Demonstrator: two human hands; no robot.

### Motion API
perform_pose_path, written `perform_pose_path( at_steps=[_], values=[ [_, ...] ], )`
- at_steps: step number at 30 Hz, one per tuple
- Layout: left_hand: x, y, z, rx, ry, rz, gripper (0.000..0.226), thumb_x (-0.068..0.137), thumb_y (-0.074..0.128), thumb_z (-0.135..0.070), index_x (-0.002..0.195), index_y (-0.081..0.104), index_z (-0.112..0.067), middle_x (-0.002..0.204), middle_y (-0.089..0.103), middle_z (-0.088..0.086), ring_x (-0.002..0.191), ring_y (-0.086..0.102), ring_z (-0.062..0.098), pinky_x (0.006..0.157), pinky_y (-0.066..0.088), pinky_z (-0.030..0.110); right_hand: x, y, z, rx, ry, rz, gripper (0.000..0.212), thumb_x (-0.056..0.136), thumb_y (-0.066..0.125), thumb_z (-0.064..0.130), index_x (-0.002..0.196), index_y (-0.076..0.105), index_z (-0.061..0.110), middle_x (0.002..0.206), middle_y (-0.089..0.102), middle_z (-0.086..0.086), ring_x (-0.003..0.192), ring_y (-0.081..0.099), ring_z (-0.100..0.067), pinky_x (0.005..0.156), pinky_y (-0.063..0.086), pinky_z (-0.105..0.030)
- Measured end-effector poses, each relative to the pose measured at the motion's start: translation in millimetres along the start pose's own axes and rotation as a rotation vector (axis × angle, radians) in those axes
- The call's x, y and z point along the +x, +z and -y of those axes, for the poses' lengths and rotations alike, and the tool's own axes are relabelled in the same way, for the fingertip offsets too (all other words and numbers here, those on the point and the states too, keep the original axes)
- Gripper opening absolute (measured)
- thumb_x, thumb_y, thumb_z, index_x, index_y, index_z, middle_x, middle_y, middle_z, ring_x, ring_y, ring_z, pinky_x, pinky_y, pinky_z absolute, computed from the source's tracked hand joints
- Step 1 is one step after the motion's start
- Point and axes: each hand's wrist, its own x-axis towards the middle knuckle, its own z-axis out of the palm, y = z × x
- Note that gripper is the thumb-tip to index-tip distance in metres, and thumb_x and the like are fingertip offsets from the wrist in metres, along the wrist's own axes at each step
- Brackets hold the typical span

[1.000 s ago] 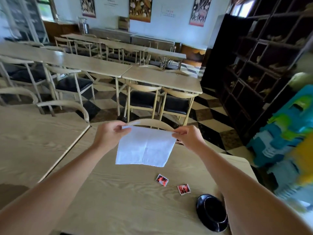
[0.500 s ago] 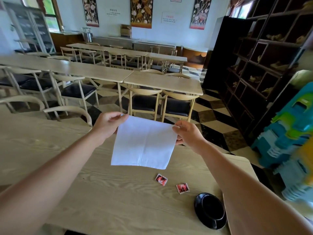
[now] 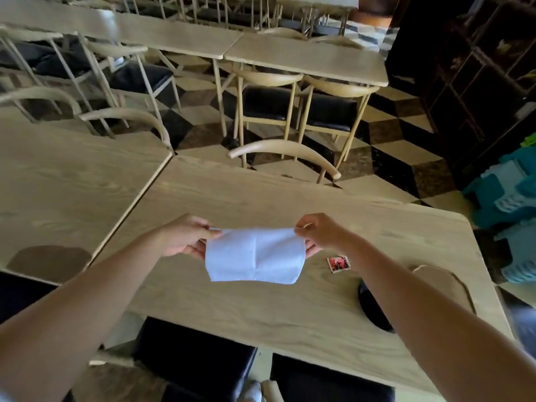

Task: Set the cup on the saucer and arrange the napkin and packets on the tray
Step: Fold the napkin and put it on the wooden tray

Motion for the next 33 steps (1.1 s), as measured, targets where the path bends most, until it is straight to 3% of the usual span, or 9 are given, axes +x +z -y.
perform_pose_path(
  at_steps=[5, 8, 11, 15, 18, 20, 25, 28, 33],
  values=[
    [30.7, -8.3, 37.9, 0.008, -0.136, 0.105, 0.02, 0.084, 0.073, -0.018, 0.101, 0.068, -0.009, 0.091, 0.075, 0.012, 0.077, 0.073, 0.026, 0.069, 0.062, 0.038, 35.7, 22.0, -27.2, -0.022, 0.109, 0.122, 0.014, 0.098, 0.056, 0.009, 0.105, 0.06, -0.002, 0.092, 0.065, -0.022, 0.078, 0.07, -0.037, 0.062, 0.063, -0.039],
    [48.5, -15.0, 34.0, -0.036, -0.086, -0.025, 0.015, 0.085, 0.073, -0.012, 0.095, 0.063, -0.017, 0.094, 0.07, 0.013, 0.082, 0.07, 0.029, 0.071, 0.063, 0.037, 59.7, 22.9, -25.1, -0.065, 0.095, 0.079, 0.012, 0.099, 0.055, 0.01, 0.104, 0.06, 0.0, 0.085, 0.062, -0.021, 0.071, 0.068, -0.033, 0.057, 0.061, -0.036],
    [60.6, -23.5, 13.4, -0.104, 0.014, -0.133, 0.022, 0.086, 0.071, -0.011, 0.104, 0.06, -0.015, 0.087, 0.064, 0.006, 0.08, 0.065, 0.025, 0.079, 0.059, 0.04, 82.4, 14.4, -10.5, -0.028, 0.002, -0.061, 0.014, 0.098, 0.057, 0.008, 0.104, 0.06, -0.004, 0.074, 0.058, -0.012, 0.058, 0.065, -0.022, 0.047, 0.059, -0.03],
    [64.9, -37.9, -12.4, -0.187, 0.125, -0.171, 0.014, 0.086, 0.07, -0.01, 0.091, 0.062, -0.021, 0.101, 0.063, 0.012, 0.093, 0.064, 0.028, 0.087, 0.056, 0.041, 101.0, -5.9, 8.2, -0.035, -0.07, -0.163, 0.012, 0.095, 0.062, 0.013, 0.083, 0.063, 0.013, 0.065, 0.063, -0.005, 0.053, 0.067, -0.018, 0.058, 0.062, -0.037],
    [67.1, -41.6, -9.7, -0.163, 0.137, -0.145, 0.019, 0.087, 0.069, -0.011, 0.105, 0.066, -0.011, 0.097, 0.065, 0.009, 0.088, 0.065, 0.024, 0.081, 0.058, 0.036, 100.6, -6.7, 7.0, -0.053, -0.084, -0.153, 0.013, 0.095, 0.062, 0.016, 0.082, 0.063, 0.016, 0.065, 0.065, -0.002, 0.058, 0.068, -0.022, 0.061, 0.062, -0.038],
    [67.7, -35.2, 7.0, -0.161, 0.085, -0.13, 0.028, 0.086, 0.069, -0.008, 0.114, 0.064, -0.007, 0.091, 0.065, 0.004, 0.08, 0.064, 0.018, 0.077, 0.057, 0.035, 95.7, 5.4, -5.2, -0.075, -0.084, -0.132, 0.01, 0.095, 0.061, 0.011, 0.085, 0.06, 0.012, 0.065, 0.061, -0.001, 0.058, 0.063, -0.022, 0.057, 0.058, -0.033],
    [60.9, -4.0, 82.1, 0.045, -0.183, 0.112, 0.009, 0.09, 0.065, -0.01, 0.093, 0.064, -0.018, 0.086, 0.066, -0.001, 0.068, 0.066, 0.007, 0.073, 0.053, 0.034, 72.6, 47.1, -65.6, -0.197, 0.04, 0.12, 0.005, 0.099, 0.055, 0.01, 0.097, 0.059, 0.007, 0.075, 0.057, 0.0, 0.059, 0.057, -0.011, 0.056, 0.055, -0.031],
    [58.8, 12.5, 117.8, 0.072, -0.249, 0.152, 0.003, 0.091, 0.065, -0.015, 0.094, 0.063, -0.015, 0.091, 0.069, 0.001, 0.074, 0.065, 0.014, 0.071, 0.054, 0.033, 64.6, 65.2, -93.3, -0.222, 0.115, 0.206, 0.008, 0.099, 0.054, 0.012, 0.095, 0.058, 0.007, 0.079, 0.059, -0.003, 0.064, 0.06, -0.014, 0.061, 0.055, -0.035],
    [58.2, 38.0, 145.5, -0.082, -0.297, 0.107, 0.014, 0.087, 0.069, -0.01, 0.097, 0.06, -0.01, 0.094, 0.068, 0.01, 0.076, 0.064, 0.021, 0.064, 0.053, 0.032, 58.8, 88.9, -114.3, -0.133, 0.331, 0.169, 0.008, 0.097, 0.058, 0.015, 0.104, 0.054, 0.013, 0.076, 0.057, -0.009, 0.064, 0.058, -0.017, 0.059, 0.051, -0.029]
  ],
)
